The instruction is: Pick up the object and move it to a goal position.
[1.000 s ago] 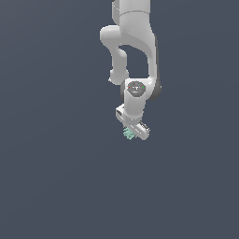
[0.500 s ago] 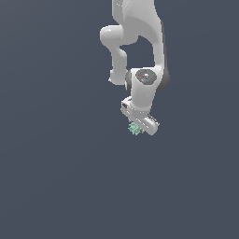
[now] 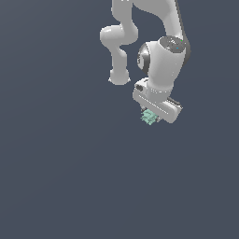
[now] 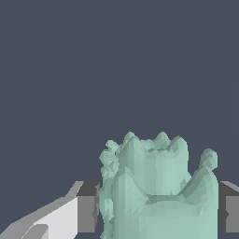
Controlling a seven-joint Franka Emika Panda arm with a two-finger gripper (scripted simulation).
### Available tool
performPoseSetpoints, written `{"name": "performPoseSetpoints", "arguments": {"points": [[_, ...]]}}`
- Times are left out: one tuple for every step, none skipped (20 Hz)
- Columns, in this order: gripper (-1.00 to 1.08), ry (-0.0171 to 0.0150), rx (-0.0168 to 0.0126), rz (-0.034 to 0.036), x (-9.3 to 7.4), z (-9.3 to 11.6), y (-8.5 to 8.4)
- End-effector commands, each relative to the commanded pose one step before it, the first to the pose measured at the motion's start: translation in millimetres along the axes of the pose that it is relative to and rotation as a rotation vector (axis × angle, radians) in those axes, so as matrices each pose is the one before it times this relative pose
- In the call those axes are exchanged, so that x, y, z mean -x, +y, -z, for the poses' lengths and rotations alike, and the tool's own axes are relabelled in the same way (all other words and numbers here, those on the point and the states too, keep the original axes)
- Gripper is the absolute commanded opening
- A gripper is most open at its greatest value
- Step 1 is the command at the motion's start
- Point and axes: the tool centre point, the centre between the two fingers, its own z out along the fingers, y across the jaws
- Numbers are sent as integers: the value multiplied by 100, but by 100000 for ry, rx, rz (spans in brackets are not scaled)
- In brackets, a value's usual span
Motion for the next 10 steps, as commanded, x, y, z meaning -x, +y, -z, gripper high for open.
{"name": "performPoseSetpoints", "arguments": {"points": [[-100,30,97,-58,907,2673,-1009],[-100,0,0,0,344,1038,-422],[-100,0,0,0,342,1032,-423],[-100,0,0,0,339,1026,-424],[-100,0,0,0,336,1019,-425],[-100,0,0,0,334,1013,-427],[-100,0,0,0,330,1005,-428],[-100,-66,11,18,306,938,-422],[-100,0,0,0,294,903,-394],[-100,0,0,0,274,845,-373]]}}
